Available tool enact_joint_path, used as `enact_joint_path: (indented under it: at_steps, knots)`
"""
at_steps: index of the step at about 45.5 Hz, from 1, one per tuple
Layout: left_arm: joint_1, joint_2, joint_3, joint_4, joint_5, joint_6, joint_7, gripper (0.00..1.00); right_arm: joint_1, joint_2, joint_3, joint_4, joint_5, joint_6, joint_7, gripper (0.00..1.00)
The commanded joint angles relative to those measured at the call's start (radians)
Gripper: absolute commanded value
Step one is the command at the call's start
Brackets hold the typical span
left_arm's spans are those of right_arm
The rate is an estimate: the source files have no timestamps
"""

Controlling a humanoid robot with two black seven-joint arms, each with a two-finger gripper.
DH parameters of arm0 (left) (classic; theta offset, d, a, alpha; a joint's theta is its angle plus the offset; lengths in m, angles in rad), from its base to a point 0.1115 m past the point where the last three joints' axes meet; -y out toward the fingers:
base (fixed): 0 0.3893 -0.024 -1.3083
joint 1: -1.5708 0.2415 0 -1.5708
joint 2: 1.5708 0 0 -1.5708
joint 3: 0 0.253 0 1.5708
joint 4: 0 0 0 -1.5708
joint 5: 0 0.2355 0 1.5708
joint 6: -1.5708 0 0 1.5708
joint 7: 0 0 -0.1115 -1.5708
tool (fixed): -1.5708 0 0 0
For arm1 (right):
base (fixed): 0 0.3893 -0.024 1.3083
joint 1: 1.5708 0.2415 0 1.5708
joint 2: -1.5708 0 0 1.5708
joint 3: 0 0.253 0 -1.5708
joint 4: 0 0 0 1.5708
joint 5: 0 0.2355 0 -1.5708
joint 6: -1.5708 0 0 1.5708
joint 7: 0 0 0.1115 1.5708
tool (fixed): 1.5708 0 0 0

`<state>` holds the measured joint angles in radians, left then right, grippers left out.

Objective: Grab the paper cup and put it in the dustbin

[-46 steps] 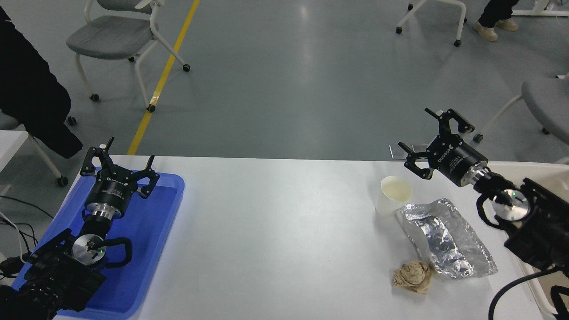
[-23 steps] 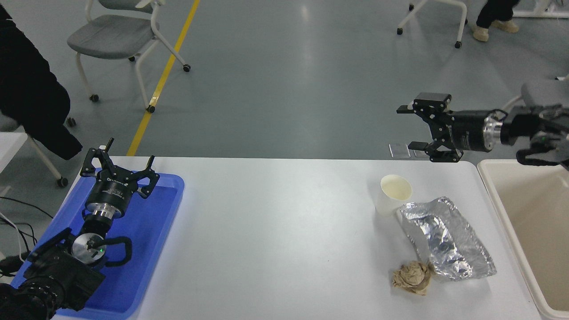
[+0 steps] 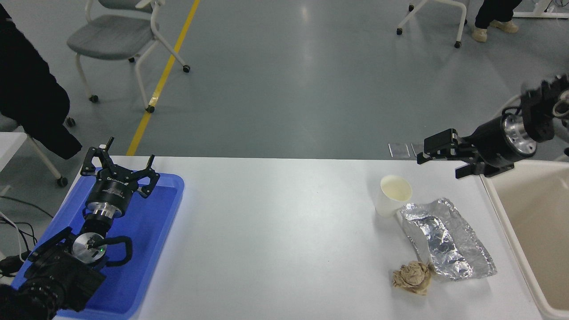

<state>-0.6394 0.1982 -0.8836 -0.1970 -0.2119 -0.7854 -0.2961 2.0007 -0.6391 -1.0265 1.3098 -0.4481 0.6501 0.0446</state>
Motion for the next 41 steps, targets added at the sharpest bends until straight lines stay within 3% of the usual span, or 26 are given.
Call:
enact_joint_path:
  at_steps: [1, 6, 16, 41]
  knots:
    - [0.001, 0.001, -0.001, 0.002, 0.000, 0.000, 0.000, 1.00, 0.291, 0.180, -0.276, 0.169, 0.146, 0.016, 0.000, 1.00]
    - [0.003, 0.001, -0.001, 0.002, 0.000, 0.000, 0.000, 1.00, 0.346, 0.252, -0.296, 0.227, 0.261, 0.046, 0.000, 1.00]
    - [0.003, 0.001, -0.001, -0.001, 0.000, 0.000, 0.000, 1.00, 0.403, 0.309, -0.297, 0.269, 0.321, 0.059, 0.000, 1.00]
    - [0.003, -0.006, -0.003, -0.001, 0.000, 0.000, 0.000, 1.00, 0.353, 0.335, -0.276, 0.207, 0.312, 0.011, 0.000, 1.00]
